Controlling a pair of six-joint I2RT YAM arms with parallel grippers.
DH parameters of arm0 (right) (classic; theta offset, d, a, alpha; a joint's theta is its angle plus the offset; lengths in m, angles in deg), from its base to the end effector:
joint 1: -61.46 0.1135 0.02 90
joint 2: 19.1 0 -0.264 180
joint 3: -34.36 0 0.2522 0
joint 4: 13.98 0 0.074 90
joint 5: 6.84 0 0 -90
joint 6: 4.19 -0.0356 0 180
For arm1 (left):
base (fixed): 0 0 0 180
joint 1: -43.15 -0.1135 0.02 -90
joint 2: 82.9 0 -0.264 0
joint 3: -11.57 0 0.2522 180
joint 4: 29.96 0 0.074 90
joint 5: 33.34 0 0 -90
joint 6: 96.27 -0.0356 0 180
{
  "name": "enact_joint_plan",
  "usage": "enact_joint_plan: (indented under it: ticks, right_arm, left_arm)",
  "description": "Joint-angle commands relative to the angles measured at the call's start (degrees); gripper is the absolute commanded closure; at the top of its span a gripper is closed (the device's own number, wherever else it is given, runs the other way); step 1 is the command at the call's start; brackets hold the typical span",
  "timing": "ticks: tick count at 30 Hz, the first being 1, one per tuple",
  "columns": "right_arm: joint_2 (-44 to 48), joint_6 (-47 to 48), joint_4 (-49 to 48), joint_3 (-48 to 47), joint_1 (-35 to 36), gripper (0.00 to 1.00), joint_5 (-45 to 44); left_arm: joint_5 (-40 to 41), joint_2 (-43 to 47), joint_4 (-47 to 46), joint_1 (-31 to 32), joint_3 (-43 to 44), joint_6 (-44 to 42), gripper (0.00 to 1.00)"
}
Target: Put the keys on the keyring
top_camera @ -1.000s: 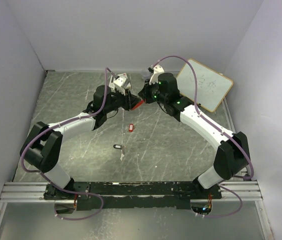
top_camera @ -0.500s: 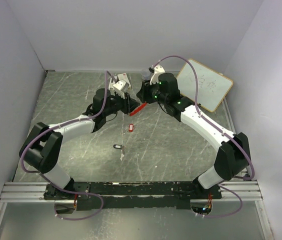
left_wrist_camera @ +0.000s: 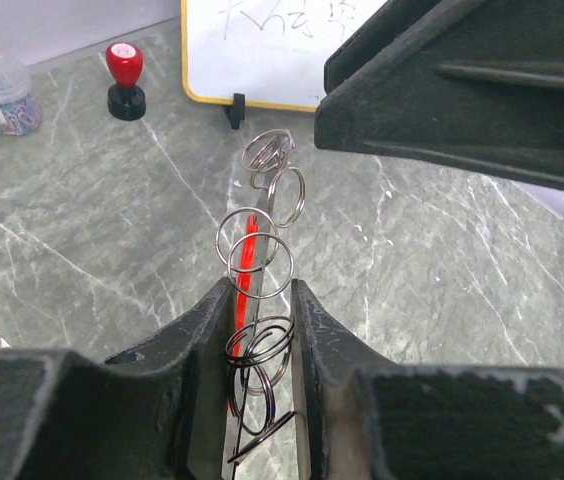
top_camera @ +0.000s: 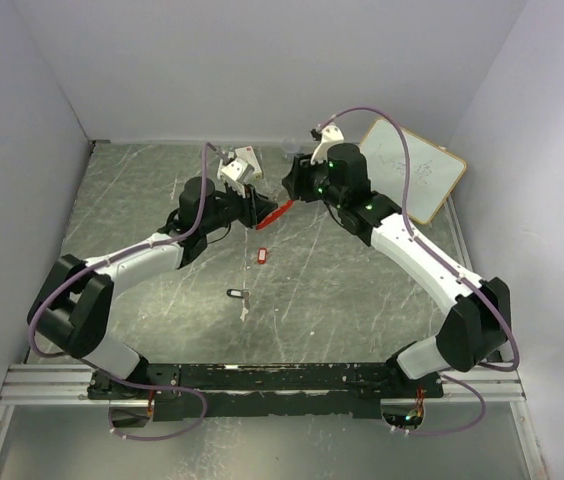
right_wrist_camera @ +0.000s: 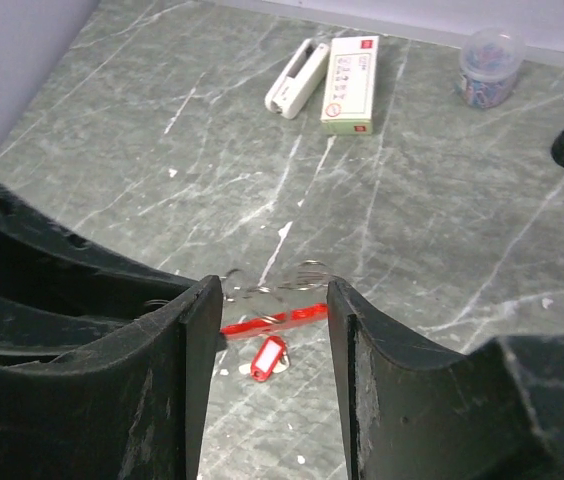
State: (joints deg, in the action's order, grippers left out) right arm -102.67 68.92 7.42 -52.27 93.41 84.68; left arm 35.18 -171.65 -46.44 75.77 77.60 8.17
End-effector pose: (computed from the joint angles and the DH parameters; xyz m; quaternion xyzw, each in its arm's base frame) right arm 0.2933 0.1841 0.3548 -0.1139 0.8027 0.2518 0.5285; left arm 0.2906 -0.2015 0.2684 0.2384 0.7027 -0.3891 0.5460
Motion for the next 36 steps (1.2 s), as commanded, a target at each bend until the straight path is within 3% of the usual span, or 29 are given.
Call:
enact_joint_plan:
  ticks: [1,13,24,36]
  right_arm:
    - [2.8,-0.3,0.8,0.1,-1.8,0.53,-2.3]
    - [4.7,-0.5,-0.5,3.1,-3.3,0.54,3.3]
    - [4.7,-1.0,-5.6,6.5,-7.1,0.54,14.3]
    - [4.5,-1.3,-7.1,6.7,-7.1,0.55,19.6]
  left_arm:
    - [1.0,4.1,1.0,0.3,0.6,-2.4,0.93]
    - [0.6,5.4,8.4,-0.4,4.8,-0.4,0.93]
    - [-2.5,5.9,13.9,-1.6,7.9,0.1,0.93]
    - [-2.8,6.8,14.2,-1.8,7.3,-0.5,0.93]
